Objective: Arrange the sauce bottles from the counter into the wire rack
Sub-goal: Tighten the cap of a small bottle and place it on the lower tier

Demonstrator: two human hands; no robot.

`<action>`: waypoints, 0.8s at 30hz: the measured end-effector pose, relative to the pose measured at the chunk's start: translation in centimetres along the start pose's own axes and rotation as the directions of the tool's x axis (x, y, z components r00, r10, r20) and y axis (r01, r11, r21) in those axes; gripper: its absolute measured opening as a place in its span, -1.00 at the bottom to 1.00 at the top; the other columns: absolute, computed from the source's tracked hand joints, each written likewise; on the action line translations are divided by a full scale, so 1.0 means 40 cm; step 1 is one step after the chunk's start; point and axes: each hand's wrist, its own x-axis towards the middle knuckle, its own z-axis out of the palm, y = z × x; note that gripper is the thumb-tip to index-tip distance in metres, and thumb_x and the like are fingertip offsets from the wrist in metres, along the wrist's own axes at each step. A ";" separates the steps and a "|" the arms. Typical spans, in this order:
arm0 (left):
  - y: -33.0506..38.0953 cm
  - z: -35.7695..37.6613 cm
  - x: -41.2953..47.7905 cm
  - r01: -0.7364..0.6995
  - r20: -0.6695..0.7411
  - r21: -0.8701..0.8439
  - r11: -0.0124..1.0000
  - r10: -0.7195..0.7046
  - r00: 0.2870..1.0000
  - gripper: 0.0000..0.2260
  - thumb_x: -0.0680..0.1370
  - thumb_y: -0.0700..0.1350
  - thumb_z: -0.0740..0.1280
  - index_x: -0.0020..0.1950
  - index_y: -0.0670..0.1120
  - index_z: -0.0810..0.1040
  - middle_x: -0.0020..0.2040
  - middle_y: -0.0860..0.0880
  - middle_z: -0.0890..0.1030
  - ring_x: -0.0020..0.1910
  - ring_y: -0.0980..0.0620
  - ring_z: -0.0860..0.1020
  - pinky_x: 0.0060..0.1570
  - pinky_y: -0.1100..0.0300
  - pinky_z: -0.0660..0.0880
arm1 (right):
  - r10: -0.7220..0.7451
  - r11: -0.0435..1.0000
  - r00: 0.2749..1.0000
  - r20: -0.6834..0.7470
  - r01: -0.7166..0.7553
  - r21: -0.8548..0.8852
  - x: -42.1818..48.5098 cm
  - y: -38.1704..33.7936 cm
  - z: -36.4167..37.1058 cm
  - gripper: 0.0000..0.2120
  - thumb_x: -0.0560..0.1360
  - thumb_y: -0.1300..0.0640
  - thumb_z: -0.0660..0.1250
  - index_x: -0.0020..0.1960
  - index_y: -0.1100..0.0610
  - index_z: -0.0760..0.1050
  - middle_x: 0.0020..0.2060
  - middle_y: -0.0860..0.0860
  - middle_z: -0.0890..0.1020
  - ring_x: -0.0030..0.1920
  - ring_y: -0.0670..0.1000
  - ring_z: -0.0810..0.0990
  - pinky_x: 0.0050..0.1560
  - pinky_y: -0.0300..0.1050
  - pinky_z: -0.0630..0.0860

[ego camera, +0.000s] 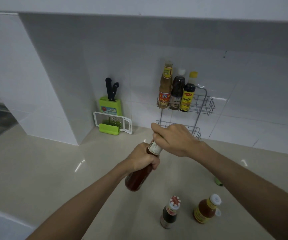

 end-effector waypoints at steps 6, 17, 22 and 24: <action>-0.005 0.055 0.003 0.191 -0.404 0.238 0.952 -0.082 0.911 -0.87 0.15 -0.05 0.37 -0.38 -0.05 0.51 -0.39 0.00 0.62 -0.36 -0.05 0.56 -0.39 0.21 0.41 | 0.487 0.868 0.860 0.151 -0.496 0.025 0.045 -0.056 0.046 -0.78 0.55 0.11 0.08 0.13 0.18 0.36 -0.05 0.15 0.53 -0.03 0.21 0.50 -0.18 0.04 0.36; 0.009 -0.041 0.009 -0.054 -0.105 0.056 0.997 0.059 0.993 -0.61 0.31 -0.09 0.52 0.07 0.02 0.48 -0.04 0.03 0.64 -0.01 0.04 0.62 0.06 0.13 0.54 | 0.429 0.716 0.896 0.118 -0.417 0.559 0.076 0.010 -0.040 -0.75 0.43 -0.08 0.28 -0.28 0.08 0.51 -0.23 0.03 0.62 -0.17 0.05 0.59 -0.16 -0.03 0.55; -0.013 -0.074 0.015 -0.035 0.156 -0.025 0.999 0.038 0.987 -0.41 0.27 -0.15 0.60 0.25 -0.04 0.47 0.12 -0.07 0.64 0.11 0.00 0.62 0.15 0.09 0.58 | 0.379 0.652 0.918 0.117 -0.354 0.670 0.116 0.079 -0.124 -0.70 0.46 -0.03 0.32 -0.24 0.21 0.52 -0.29 0.00 0.55 -0.35 -0.07 0.46 -0.36 -0.16 0.40; -0.020 -0.063 0.028 -0.034 0.158 -0.054 0.998 0.042 0.987 -0.44 0.25 -0.13 0.61 0.20 -0.05 0.52 0.10 -0.10 0.66 0.09 -0.05 0.64 0.11 0.07 0.60 | 0.413 0.618 0.904 0.110 -0.367 0.696 0.128 0.097 -0.145 -0.66 0.44 -0.08 0.35 -0.19 0.22 0.56 -0.29 0.01 0.57 -0.42 -0.10 0.38 -0.45 -0.21 0.27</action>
